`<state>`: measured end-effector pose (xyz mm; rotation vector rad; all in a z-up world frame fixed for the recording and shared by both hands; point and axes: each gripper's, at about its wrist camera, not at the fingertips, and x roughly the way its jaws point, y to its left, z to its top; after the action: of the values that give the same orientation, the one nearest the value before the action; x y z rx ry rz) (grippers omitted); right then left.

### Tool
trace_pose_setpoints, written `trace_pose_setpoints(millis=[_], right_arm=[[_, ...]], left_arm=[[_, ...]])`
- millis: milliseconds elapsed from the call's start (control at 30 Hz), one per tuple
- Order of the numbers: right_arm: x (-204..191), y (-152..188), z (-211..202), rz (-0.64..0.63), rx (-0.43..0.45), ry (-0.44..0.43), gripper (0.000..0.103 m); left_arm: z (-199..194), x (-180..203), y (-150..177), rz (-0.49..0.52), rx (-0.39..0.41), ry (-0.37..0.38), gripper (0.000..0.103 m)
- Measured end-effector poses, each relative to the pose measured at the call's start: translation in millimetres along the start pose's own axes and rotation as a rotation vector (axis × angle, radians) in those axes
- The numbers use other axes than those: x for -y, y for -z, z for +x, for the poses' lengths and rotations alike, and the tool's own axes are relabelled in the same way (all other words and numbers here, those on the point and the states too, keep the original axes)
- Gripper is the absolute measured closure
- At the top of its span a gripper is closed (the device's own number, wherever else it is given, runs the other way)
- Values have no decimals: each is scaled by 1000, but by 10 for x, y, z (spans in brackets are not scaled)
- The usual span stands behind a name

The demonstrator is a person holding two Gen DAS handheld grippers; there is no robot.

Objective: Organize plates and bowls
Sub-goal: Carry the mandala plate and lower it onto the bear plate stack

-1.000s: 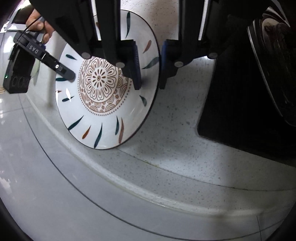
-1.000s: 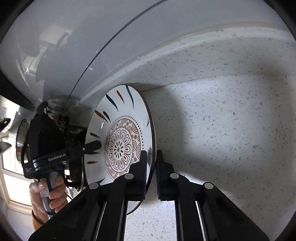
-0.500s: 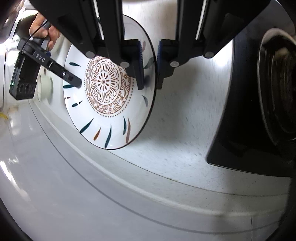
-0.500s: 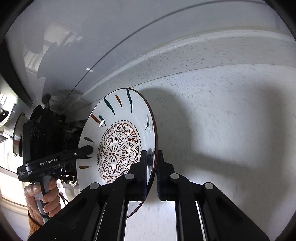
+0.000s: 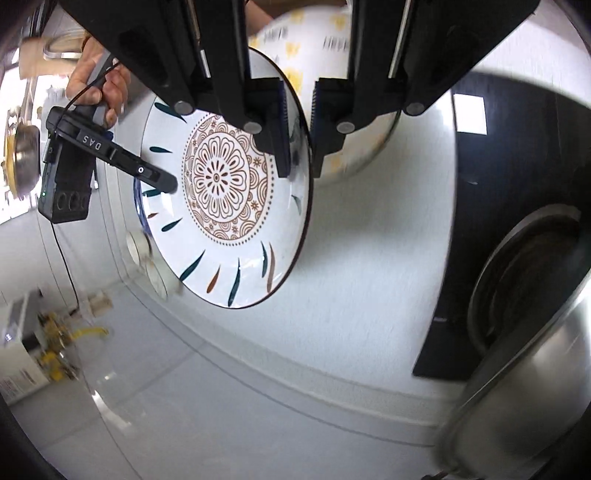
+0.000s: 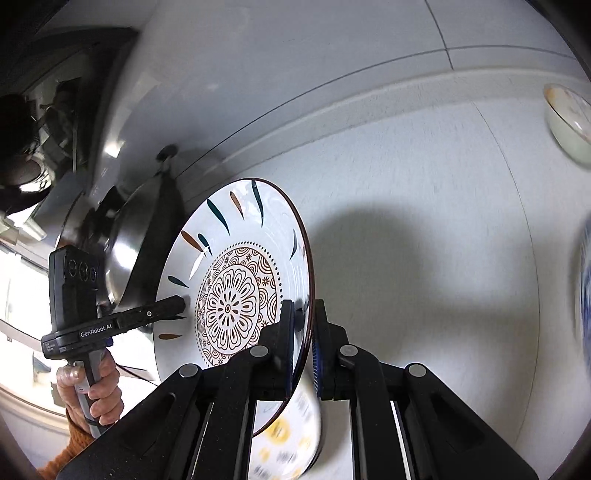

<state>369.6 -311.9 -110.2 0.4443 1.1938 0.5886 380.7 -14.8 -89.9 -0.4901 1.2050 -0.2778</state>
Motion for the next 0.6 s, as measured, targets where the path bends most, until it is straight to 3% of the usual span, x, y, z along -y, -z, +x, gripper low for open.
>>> trace_pose_setpoints(millis=[233,600], right_arm=[[-102,661,103,32,-43,-1,94],[24,902,575,93,-123,40,94]], left_arm=[[-90,-413,679,-33,-67,5,94],[385,-783,796,-72,-115,-6,96]])
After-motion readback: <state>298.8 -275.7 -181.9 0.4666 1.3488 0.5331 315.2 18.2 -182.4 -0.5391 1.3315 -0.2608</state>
